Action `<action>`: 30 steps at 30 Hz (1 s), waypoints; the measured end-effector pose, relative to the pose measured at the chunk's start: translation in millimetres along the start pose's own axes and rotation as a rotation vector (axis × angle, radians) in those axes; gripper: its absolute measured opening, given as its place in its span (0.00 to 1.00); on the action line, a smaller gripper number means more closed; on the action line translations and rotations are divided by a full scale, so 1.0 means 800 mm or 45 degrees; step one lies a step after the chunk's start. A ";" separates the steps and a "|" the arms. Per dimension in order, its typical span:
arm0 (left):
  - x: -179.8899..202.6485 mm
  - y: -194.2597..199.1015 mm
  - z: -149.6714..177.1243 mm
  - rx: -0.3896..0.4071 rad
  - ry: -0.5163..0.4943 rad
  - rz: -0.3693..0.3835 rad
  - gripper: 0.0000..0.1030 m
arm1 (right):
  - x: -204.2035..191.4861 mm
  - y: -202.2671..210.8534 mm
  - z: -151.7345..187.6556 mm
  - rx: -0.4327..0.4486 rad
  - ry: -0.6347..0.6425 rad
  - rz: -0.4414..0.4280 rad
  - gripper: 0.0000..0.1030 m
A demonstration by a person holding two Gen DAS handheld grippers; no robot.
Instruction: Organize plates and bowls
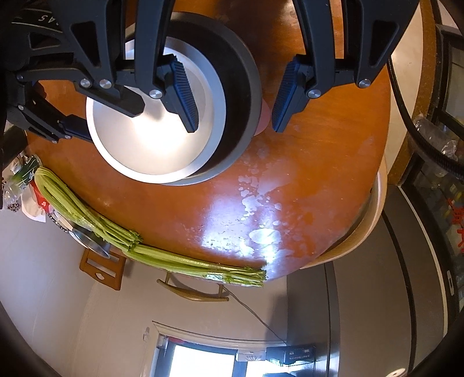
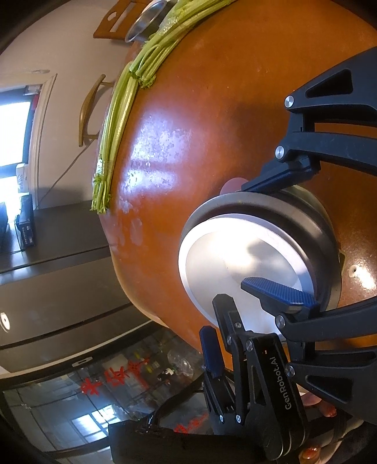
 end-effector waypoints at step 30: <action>0.051 0.144 0.048 0.197 -0.067 -0.049 0.52 | -0.028 0.132 0.039 0.216 0.093 0.048 0.70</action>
Point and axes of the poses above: each gripper's, at about its wrist camera, not at the fingertips, and y roughly against the way its jaws point, x to its right, z to its underside, the point moved 3 cm from there along -y, roughly the way its jaws point, and after that the axes turned 15 degrees about x, right-handed, at the moved point
